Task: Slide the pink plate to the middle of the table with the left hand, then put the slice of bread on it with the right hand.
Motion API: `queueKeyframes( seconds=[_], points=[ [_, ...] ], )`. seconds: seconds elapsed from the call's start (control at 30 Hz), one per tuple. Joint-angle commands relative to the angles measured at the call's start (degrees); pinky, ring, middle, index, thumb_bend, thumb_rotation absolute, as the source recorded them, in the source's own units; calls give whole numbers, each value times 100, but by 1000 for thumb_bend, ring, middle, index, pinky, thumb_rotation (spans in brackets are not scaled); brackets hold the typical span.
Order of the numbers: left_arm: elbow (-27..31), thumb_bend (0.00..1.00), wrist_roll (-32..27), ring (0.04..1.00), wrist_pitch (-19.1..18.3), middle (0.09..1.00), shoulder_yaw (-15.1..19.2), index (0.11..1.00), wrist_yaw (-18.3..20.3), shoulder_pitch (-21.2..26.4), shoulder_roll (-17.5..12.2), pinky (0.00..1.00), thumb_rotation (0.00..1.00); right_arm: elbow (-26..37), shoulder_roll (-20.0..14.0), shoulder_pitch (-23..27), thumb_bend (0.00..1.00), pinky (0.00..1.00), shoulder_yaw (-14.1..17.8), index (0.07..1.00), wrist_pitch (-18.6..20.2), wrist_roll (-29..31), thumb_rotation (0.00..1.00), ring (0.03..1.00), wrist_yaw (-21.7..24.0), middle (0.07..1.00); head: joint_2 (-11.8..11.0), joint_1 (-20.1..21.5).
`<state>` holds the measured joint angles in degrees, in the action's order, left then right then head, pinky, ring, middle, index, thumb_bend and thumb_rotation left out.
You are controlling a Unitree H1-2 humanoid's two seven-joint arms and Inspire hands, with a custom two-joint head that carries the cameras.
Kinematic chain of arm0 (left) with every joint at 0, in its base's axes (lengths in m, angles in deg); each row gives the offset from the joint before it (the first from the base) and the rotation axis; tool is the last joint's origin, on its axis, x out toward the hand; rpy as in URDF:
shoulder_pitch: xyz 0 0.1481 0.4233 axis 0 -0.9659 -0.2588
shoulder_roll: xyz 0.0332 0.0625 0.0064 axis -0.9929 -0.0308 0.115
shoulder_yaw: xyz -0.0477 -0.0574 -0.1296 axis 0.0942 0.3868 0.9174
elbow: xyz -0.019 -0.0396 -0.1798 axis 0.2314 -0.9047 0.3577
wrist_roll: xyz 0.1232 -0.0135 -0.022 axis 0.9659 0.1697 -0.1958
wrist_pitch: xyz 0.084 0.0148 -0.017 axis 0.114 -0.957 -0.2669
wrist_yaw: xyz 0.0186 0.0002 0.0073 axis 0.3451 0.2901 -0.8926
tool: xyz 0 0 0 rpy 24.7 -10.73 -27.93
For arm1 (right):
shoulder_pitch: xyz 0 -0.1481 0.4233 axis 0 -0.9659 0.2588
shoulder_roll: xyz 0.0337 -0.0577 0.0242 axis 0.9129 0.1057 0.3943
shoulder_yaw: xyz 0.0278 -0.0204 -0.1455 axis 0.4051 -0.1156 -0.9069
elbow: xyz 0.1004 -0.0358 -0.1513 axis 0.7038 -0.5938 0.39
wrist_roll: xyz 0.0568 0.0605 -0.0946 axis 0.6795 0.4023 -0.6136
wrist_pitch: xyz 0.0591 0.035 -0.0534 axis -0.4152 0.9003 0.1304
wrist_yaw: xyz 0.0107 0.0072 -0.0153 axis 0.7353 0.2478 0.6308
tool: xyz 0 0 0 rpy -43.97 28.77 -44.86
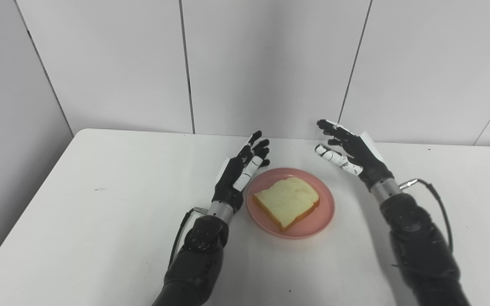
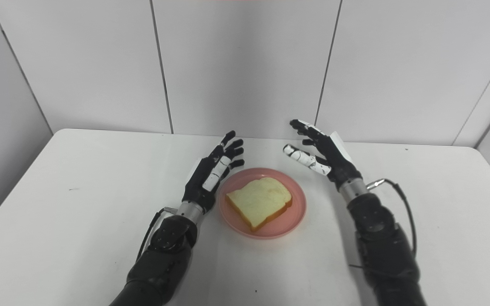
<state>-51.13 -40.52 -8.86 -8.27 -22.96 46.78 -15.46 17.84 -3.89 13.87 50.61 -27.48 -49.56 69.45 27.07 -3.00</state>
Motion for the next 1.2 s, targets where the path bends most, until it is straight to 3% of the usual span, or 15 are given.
queueKeyframes(
  seconds=[0.0, 0.13, 0.23, 0.4, 0.6, 0.73, 1.17],
  points=[
    [32, 882, 93, 947, 177, 941, 6, 902, -184, -261, -68, 896, 750, 124, 21, 175, 778, 839, 157, 869, -74, 291, 845, 892, -279, 885, 2, -1],
    [380, 839, 411, 970, 75, 964, -17, 919, -779, -359, -46, 910, 818, 255, 263, 35, 751, 877, 274, 873, 213, 586, 885, 919, -462, 901, 1, 158],
    [668, 792, 721, 971, -153, 967, -52, 923, -1231, -412, -30, 902, 875, 375, 436, -20, 782, 886, 434, 874, 670, 1094, 881, 918, -376, 905, -20, 260],
    [968, 774, 708, 995, -526, 989, -29, 941, -1338, -400, -32, 963, 911, 581, 742, -59, 822, 893, 816, 871, 1427, 1913, 890, 909, -478, 897, -39, 320],
    [1190, 829, 630, 1000, -808, 1000, -54, 966, -1192, -421, -99, 988, 927, 661, 781, -100, 823, 911, 779, 858, 1484, 2011, 859, 898, -573, 885, -45, 362],
    [1395, 905, 495, 1000, -964, 1000, -25, 969, -1093, -445, -126, 1000, 921, 707, 859, -127, 815, 911, 767, 873, 1521, 2075, 889, 906, -672, 901, -25, 415],
    [2106, 855, 325, 1000, -1939, 1000, 37, 964, -1014, -422, -209, 1000, 899, 722, 970, -155, 785, 940, 730, 879, 1482, 2215, 866, 925, -776, 917, -11, 420]
  ],
)
